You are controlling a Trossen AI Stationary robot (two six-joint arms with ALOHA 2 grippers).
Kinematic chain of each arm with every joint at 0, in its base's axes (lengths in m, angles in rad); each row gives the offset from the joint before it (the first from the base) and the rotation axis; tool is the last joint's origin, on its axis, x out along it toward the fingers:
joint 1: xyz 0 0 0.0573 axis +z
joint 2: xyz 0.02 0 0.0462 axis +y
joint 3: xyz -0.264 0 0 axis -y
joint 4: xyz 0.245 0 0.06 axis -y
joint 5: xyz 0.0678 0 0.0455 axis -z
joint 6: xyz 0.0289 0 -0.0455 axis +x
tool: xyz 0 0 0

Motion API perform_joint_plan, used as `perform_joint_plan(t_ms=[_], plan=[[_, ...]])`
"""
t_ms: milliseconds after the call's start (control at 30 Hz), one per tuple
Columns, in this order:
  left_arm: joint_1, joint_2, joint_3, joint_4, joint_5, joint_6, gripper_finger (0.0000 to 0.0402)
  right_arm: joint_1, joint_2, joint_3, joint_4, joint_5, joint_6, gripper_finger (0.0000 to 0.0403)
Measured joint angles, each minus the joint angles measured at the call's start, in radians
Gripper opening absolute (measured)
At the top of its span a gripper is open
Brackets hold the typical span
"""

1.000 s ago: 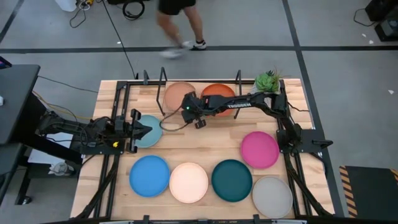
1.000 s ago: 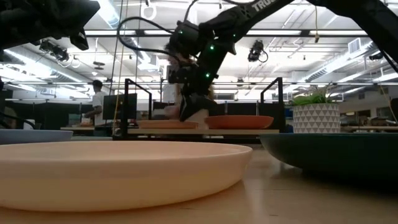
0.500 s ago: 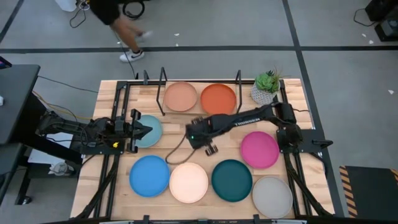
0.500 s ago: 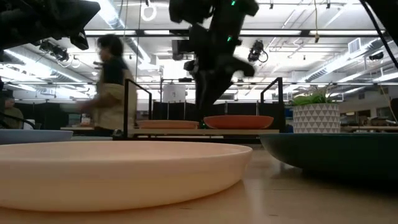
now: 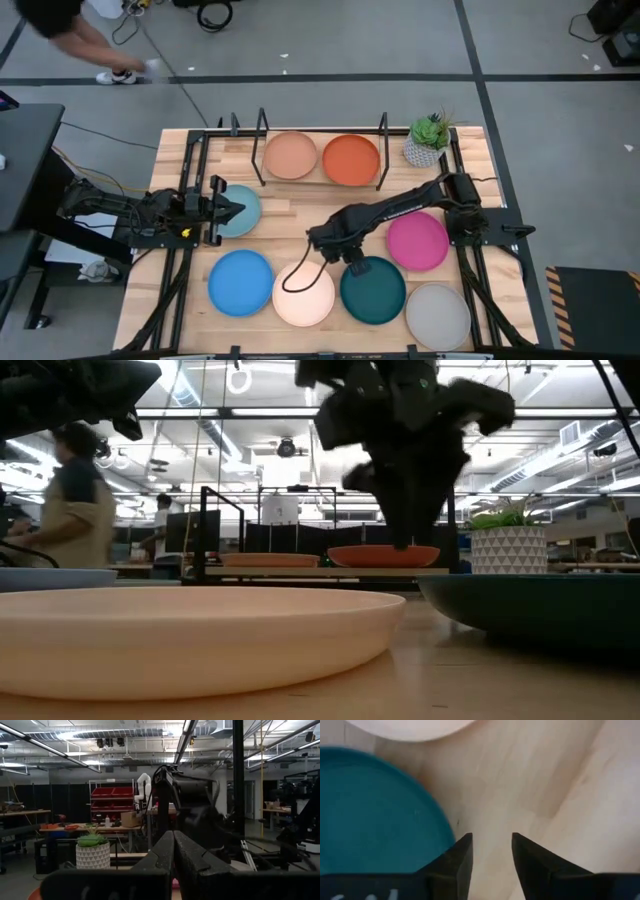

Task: Place and stack plates onto a shelf
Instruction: Stack the dark blue plate on top of the orange plate on the shelf

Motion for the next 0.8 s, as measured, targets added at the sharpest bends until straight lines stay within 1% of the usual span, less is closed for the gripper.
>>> perform_joint_plan(t_ms=[167, 333, 567, 667, 800], plan=[[0.0, 0.0, 0.0, -0.005, 0.0, -0.001, 0.0016, 0.017, 0.001, -0.051, 0.001, -0.012, 0.01, 0.0163], [0.0, 0.0, 0.0, -0.005, 0.0, -0.002, 0.0016, 0.026, 0.001, -0.086, 0.015, -0.032, 0.011, 0.0161], [0.0, 0.0, 0.0, -0.006, 0.0, -0.002, 0.0016, 0.03, 0.001, -0.155, 0.093, -0.034, 0.051, 0.0157], [0.0, 0.0, 0.0, -0.006, 0.0, -0.002, 0.0016, 0.03, 0.001, -0.17, 0.101, -0.028, 0.051, 0.0142], [0.0, 0.0, 0.0, -0.006, 0.0, -0.002, 0.0016, 0.03, 0.001, -0.172, 0.102, -0.001, 0.055, 0.0099]])
